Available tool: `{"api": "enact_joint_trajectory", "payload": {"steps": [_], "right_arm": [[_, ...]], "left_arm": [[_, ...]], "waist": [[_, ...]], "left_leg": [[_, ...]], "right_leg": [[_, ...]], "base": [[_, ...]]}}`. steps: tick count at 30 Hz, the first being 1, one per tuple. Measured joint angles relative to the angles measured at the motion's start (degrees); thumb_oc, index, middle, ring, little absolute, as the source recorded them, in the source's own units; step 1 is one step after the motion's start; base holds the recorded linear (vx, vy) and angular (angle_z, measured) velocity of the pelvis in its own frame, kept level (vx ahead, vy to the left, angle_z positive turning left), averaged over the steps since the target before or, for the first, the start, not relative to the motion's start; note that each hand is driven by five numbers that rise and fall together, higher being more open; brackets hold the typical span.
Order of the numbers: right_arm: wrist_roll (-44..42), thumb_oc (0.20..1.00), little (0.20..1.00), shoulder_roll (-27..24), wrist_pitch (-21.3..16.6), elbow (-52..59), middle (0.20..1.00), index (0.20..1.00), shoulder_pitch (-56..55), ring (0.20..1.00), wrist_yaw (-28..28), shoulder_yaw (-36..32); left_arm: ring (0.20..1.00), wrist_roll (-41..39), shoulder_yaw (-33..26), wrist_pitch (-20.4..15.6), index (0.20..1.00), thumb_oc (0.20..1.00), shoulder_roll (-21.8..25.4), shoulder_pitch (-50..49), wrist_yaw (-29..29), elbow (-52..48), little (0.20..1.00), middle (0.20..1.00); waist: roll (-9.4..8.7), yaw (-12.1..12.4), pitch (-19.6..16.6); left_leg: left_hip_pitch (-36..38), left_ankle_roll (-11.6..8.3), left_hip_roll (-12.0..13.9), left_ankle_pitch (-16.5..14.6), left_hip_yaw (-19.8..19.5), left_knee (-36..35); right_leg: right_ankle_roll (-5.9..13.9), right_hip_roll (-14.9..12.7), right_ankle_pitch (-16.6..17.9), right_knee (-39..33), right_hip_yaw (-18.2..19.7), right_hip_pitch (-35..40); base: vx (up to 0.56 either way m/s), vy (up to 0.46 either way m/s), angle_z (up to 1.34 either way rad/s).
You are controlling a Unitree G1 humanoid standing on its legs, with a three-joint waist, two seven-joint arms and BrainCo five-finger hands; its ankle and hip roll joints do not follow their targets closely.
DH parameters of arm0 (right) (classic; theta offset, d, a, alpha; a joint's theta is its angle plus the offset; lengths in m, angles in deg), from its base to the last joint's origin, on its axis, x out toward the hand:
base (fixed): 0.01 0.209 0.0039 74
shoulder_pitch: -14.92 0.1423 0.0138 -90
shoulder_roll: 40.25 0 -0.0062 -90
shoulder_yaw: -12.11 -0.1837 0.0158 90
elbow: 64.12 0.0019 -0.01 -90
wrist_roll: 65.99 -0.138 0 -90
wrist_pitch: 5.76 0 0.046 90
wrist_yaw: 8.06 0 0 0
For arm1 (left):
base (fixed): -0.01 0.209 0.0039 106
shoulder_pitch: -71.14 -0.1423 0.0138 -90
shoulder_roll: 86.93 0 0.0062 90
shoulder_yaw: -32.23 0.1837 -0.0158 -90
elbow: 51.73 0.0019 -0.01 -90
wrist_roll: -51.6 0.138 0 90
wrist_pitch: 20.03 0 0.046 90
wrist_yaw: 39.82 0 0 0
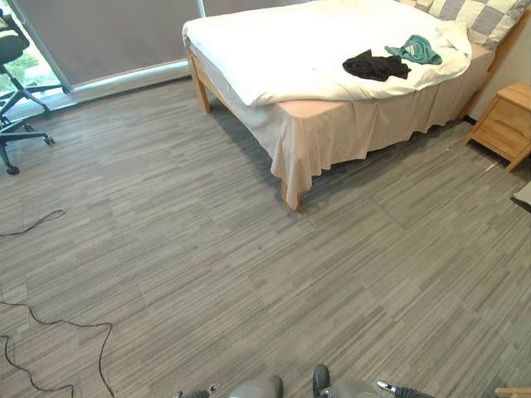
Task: Tidy up the quilt and then pick up the clothes from the bed and put them into the laundry hamper.
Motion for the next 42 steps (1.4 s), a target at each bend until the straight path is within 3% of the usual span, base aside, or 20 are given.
{"api": "enact_joint_trajectory", "payload": {"steps": [3,5,9,11,13,15,16,19,21,23,25,26,28,29,30,34,37,40,41,42], "right_arm": [[0.0,1.000,1.000,0.1,0.0,0.0,1.000,1.000,-0.4,1.000,0.1,0.0],[0.0,1.000,1.000,-0.1,0.0,0.3,1.000,1.000,-0.2,1.000,0.3,0.0],[-0.1,1.000,1.000,0.1,-0.1,0.2,1.000,1.000,1.4,1.000,0.4,0.2],[-0.1,1.000,1.000,0.3,0.4,-0.8,1.000,1.000,2.1,1.000,0.4,0.0],[0.0,1.000,1.000,0.4,0.8,-0.7,1.000,1.000,0.9,1.000,0.6,-0.6],[0.0,1.000,1.000,0.5,1.7,-1.8,1.000,1.000,0.1,1.000,1.1,-2.6],[0.2,1.000,1.000,0.3,1.7,-2.1,1.000,1.000,0.4,1.000,1.2,-2.9],[2.4,1.000,1.000,-0.1,2.3,-1.8,1.000,1.000,-0.8,1.000,1.2,-3.8],[2.4,1.000,1.000,-0.3,1.7,-1.2,1.000,1.000,0.4,1.000,1.3,-3.7],[3.0,1.000,1.000,-0.9,1.4,0.7,1.000,1.000,0.3,1.000,1.4,-3.2],[4.6,1.000,1.000,-0.9,0.4,0.9,1.000,1.000,0.7,1.000,1.5,-1.1],[4.6,1.000,1.000,-1.1,-0.2,0.3,1.000,1.000,1.3,1.000,1.6,0.1],[4.5,1.000,1.000,-1.6,-1.8,1.0,1.000,1.000,2.1,1.000,2.1,0.4],[4.4,1.000,1.000,-1.5,-2.7,3.3,1.000,1.000,2.8,1.000,2.2,1.5],[4.4,1.000,1.000,-1.9,-3.3,4.9,1.000,1.000,3.0,1.000,2.0,2.6],[4.0,1.000,1.000,-1.3,-3.8,7.2,1.000,1.000,3.2,1.000,1.0,5.1],[4.1,1.000,1.000,-1.4,-3.8,6.4,1.000,1.000,2.9,1.000,0.5,5.0],[4.1,1.000,1.000,-1.5,-4.1,2.9,1.000,1.000,2.6,1.000,-1.1,4.7],[4.1,1.000,1.000,-1.4,-4.3,2.6,1.000,1.000,0.6,1.000,-1.7,4.7],[4.0,1.000,1.000,-0.4,-4.6,2.4,1.000,1.000,-1.1,1.000,-2.3,4.7]], "left_arm": [[1.000,-0.1,0.0,0.0,1.000,1.000,0.5,0.8,0.1,-0.1,1.000,1.000],[1.000,-0.4,-0.1,0.0,1.000,1.000,0.7,0.8,0.2,-0.1,1.000,1.000],[1.000,-0.8,0.4,-0.2,1.000,1.000,1.5,5.4,0.7,1.1,1.000,1.000],[1.000,-2.1,0.1,-0.4,1.000,1.000,1.9,8.0,1.4,1.4,1.000,1.000],[1.000,-2.6,-0.3,-0.1,1.000,1.000,1.5,7.6,1.8,1.6,1.000,1.000],[1.000,-2.5,-0.7,0.3,1.000,1.000,1.4,7.0,2.1,1.7,1.000,1.000],[1.000,-2.4,-0.5,0.6,1.000,1.000,1.4,5.9,2.3,1.8,1.000,1.000],[1.000,-2.3,-0.3,2.0,1.000,1.000,0.4,0.4,2.4,1.8,1.000,1.000],[1.000,-1.9,-0.3,2.6,1.000,1.000,-0.4,-0.3,2.4,2.2,1.000,1.000],[1.000,-1.8,-3.1,1.0,1.000,1.000,-1.4,-1.7,3.0,2.1,1.000,1.000],[1.000,-1.6,-3.5,-0.3,1.000,1.000,-0.7,-2.0,3.2,1.9,1.000,1.000],[1.000,-1.8,-2.9,-1.3,1.000,1.000,-0.2,-1.9,3.2,1.5,1.000,1.000],[1.000,-2.0,-2.5,-2.6,1.000,1.000,-0.2,-2.6,3.4,1.4,1.000,1.000],[1.000,-2.1,-2.4,-2.9,1.000,1.000,-0.4,-3.5,3.2,0.8,1.000,1.000],[1.000,-2.1,-2.4,-3.0,1.000,1.000,-0.8,-3.9,3.1,-0.1,1.000,1.000],[1.000,-2.3,-1.3,-3.4,1.000,1.000,-0.9,-2.9,2.4,-1.2,1.000,1.000],[1.000,-2.6,-1.5,-3.3,1.000,1.000,-1.0,-1.5,2.4,-1.0,1.000,1.000],[1.000,-2.9,-2.8,-3.4,1.000,1.000,-1.7,0.0,2.4,0.2,1.000,1.000],[1.000,-2.8,-2.4,-3.4,1.000,1.000,-1.7,-0.3,2.4,0.3,1.000,1.000],[1.000,-2.5,-1.6,-3.6,1.000,1.000,-1.0,-0.2,2.4,0.6,1.000,1.000]], "waist": [[0.05,-0.1,0.8],[-0.07,-0.6,1.5],[-2.82,-2.0,4.5],[-4.52,-3.3,7.5],[-4.77,-5.3,7.9],[-4.49,-5.3,8.1],[-2.73,-5.3,8.3],[-0.10,-6.3,5.2],[0.40,-6.5,4.5],[-0.46,-4.8,1.6],[-2.23,-4.1,-0.4],[-3.79,-3.1,-0.2],[-3.83,-1.3,-0.4],[-3.39,0.0,-0.5],[-2.26,0.6,-0.5],[-0.39,1.7,0.1],[-0.79,1.8,1.0],[0.92,1.5,1.2],[2.38,1.2,0.2],[1.00,1.6,0.1]], "left_leg": [[-0.6,0.98,-0.3,-0.4,1.7,0.3],[-1.2,1.72,-0.4,-2.0,3.9,1.1],[-5.1,1.74,-0.8,-2.6,4.3,3.0],[-5.9,1.26,-1.1,-4.1,3.5,4.2],[-5.7,0.61,-1.1,-6.4,1.6,6.2],[-3.0,-1.55,0.3,-9.3,0.4,7.1],[-1.3,-2.23,2.3,-10.9,-0.3,6.7],[4.7,-5.13,6.0,-12.9,-2.0,7.8],[1.0,-6.61,7.3,-10.4,-2.0,19.4],[-8.7,-7.84,5.6,0.6,-5.4,41.6],[-16.7,-6.38,2.6,0.9,-4.2,51.7],[-18.8,-5.07,0.8,-0.7,-3.1,48.8],[-21.7,-4.95,-1.3,-1.4,-1.2,39.0],[-22.0,-4.72,-1.8,-1.0,0.6,25.9],[-21.8,-4.91,-1.1,1.0,1.5,14.5],[-23.8,-5.77,-1.3,8.6,1.6,-5.8],[-25.1,-4.70,-2.6,10.9,5.0,-5.7],[-22.4,0.40,-2.1,10.9,6.2,-3.2],[-18.9,2.52,-1.0,9.1,5.8,-2.5],[-16.2,5.04,-1.6,11.7,5.8,-1.6]], "right_leg": [[1.09,-1.5,-2.3,4.9,-0.8,-2.9],[1.01,-5.3,-2.9,14.7,-1.7,-8.6],[5.23,-6.4,-1.7,7.3,0.9,-16.7],[6.89,-5.7,-0.1,-3.9,1.7,-19.9],[6.67,-6.0,-0.1,-5.3,0.9,-20.0],[4.72,-5.7,2.1,-0.2,-1.6,-20.1],[3.66,-4.5,2.5,4.7,-3.3,-20.5],[-1.29,-2.1,-0.2,13.3,-6.8,-19.4],[-3.53,-0.5,-1.8,12.4,-8.1,-16.8],[-5.56,0.7,-2.5,8.3,-7.9,-11.7],[-7.20,1.0,-0.4,4.5,-6.0,-8.2],[-7.67,0.9,1.6,1.0,-4.9,-5.3],[-5.32,1.8,2.6,-4.8,-3.4,-0.6],[-3.43,2.9,0.4,-8.3,-2.7,2.6],[-2.63,3.2,-1.8,-9.1,-7.4,3.9],[-4.47,7.7,-0.3,-13.4,-7.6,9.6],[-3.26,7.3,-1.2,-14.5,-7.1,13.5],[-2.26,7.9,-2.2,-11.2,-4.8,17.2],[-0.30,8.9,-4.1,-7.6,-4.5,19.6],[-0.03,7.5,-7.6,1.2,-6.3,18.9]], "base": [[0.05,0.047,-0.19],[0.09,-0.067,-0.54],[0.20,-0.079,-0.24],[0.76,-0.135,0.20],[0.58,-0.104,0.51],[0.88,-0.114,0.37],[0.76,-0.063,0.14],[0.67,-0.103,0.15],[0.61,-0.169,-0.10],[0.46,-0.140,-0.34],[0.39,0.001,-0.14],[0.47,0.075,-0.46],[0.48,0.102,-0.62],[0.43,0.094,-0.59],[0.37,0.078,-0.79],[0.44,0.128,-0.27],[0.45,0.250,-0.26],[0.46,0.246,-0.31],[0.50,0.352,-0.26],[0.44,0.375,-0.12]]}}
